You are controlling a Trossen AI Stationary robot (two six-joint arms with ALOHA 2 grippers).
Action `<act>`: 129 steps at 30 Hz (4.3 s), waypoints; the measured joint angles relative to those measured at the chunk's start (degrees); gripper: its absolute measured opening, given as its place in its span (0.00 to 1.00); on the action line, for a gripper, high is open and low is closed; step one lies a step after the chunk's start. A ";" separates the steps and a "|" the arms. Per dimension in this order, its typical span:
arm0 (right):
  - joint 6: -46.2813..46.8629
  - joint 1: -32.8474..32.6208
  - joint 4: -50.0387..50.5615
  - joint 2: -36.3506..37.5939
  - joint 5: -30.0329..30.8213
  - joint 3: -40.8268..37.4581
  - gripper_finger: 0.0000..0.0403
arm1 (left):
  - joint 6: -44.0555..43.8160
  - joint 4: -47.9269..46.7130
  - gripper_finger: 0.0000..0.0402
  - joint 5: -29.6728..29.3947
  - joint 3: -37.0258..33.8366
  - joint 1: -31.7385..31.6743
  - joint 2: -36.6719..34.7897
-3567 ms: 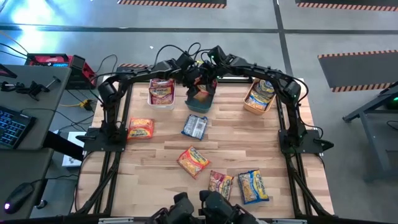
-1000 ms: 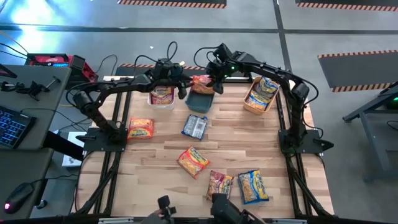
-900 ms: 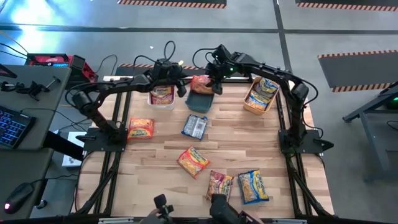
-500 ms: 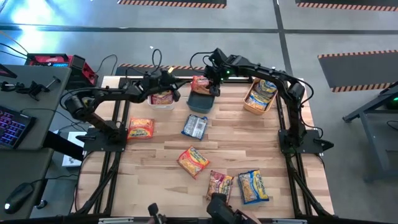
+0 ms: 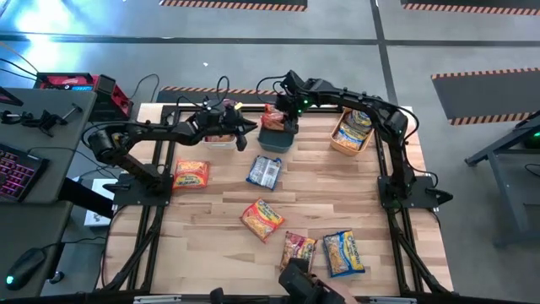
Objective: Sort Maruchan noodles
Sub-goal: Adjust the orange noodle packs into the blue bin, then adjust the blue noodle pack into the yellow bin
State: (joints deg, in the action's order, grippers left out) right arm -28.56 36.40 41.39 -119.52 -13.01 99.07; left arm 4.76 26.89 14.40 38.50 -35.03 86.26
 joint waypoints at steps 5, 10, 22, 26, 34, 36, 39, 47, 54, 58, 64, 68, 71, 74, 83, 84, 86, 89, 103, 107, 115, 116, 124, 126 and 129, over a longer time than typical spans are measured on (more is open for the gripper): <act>-0.64 1.38 0.22 -0.07 0.98 0.00 0.28 | -1.30 0.03 0.06 -0.46 0.00 0.26 0.00; -3.66 2.63 0.20 -0.22 0.57 0.00 0.28 | -2.45 0.00 0.05 -1.62 0.00 0.26 0.00; -13.79 2.80 -0.54 -1.97 0.59 0.07 0.28 | -1.67 -0.02 0.05 -3.13 0.00 1.53 0.00; -13.83 2.64 -1.00 -2.32 0.71 0.09 0.28 | -1.53 -0.02 0.05 -3.18 0.00 1.77 0.00; -13.86 2.19 -1.71 -2.43 2.88 0.09 0.30 | -1.54 -0.04 0.05 -3.31 0.00 1.77 0.00; -13.92 1.68 -1.95 -2.44 4.36 0.09 0.32 | -1.56 -0.04 0.05 -3.31 0.00 1.77 0.02; -13.92 1.37 -2.60 -2.56 6.22 0.09 0.39 | -1.56 -0.05 0.05 -3.31 0.00 1.77 0.02; -13.98 -0.08 -2.80 -2.38 11.05 0.81 0.61 | -1.57 -0.06 0.05 -3.29 0.00 1.77 0.02; -13.84 -0.07 -1.18 -2.03 11.80 4.86 0.64 | -1.57 -0.13 0.05 -3.27 0.00 1.77 0.02; -13.76 -0.09 -0.33 -1.99 11.40 6.76 0.64 | -1.56 -0.13 0.05 -3.25 0.00 1.77 0.02; -13.66 -0.15 4.65 -1.99 11.72 9.70 0.63 | -1.56 -0.13 0.05 -3.25 0.00 1.77 0.02; -11.44 -0.15 12.53 -1.49 15.32 13.90 0.55 | -1.56 -0.13 0.05 -3.25 0.00 1.77 0.02; -12.06 -0.17 14.09 1.58 19.25 14.38 0.40 | -1.56 -0.13 0.05 -3.22 0.00 1.77 0.02; -12.85 0.23 12.85 6.45 20.32 12.41 0.21 | -1.56 -0.13 0.05 -3.22 0.00 1.77 0.07; -4.34 2.80 -7.83 24.16 12.28 -13.40 0.02 | -1.08 -0.23 0.05 -3.22 -0.26 1.77 0.09; -3.06 2.47 -12.03 26.25 12.09 -17.93 0.01 | -1.10 -0.12 0.05 -3.22 -0.26 1.77 0.09; 0.01 1.69 -21.22 30.68 11.86 -26.86 0.01 | -1.10 -0.03 0.05 -3.22 -0.26 1.85 0.09; 5.07 -0.12 -35.86 36.66 10.88 -39.49 0.01 | -1.00 -0.06 0.05 -3.22 -0.26 2.19 0.09; 25.99 -7.34 -61.41 47.05 5.02 -65.83 0.01 | -0.75 10.87 0.05 -3.09 -0.33 9.71 5.59; 28.59 -8.73 -61.85 46.69 4.47 -64.48 0.01 | -1.99 21.89 0.05 -2.92 -0.32 11.85 10.98; 26.41 -10.33 -32.04 47.89 11.26 -56.91 0.01 | -4.55 31.88 0.05 -2.92 -0.31 13.35 17.66; 25.06 -9.72 -27.14 48.25 14.17 -55.24 0.01 | -4.56 31.69 0.05 -2.94 -0.31 13.35 17.98; 22.19 5.62 -2.66 44.95 16.04 -42.83 0.03 | -1.72 32.28 0.05 -3.01 -0.31 12.97 19.23; 22.22 10.05 0.25 42.27 14.88 -41.07 0.08 | -2.59 32.90 0.05 -2.94 -0.31 12.43 19.23; 22.56 15.26 3.44 36.62 11.15 -39.34 0.18 | -3.04 33.49 0.05 -3.01 -0.31 11.15 19.21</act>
State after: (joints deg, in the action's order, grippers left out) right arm -6.01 51.66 44.83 -82.90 -1.86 59.72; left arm 1.72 60.38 11.40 38.20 -23.88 105.47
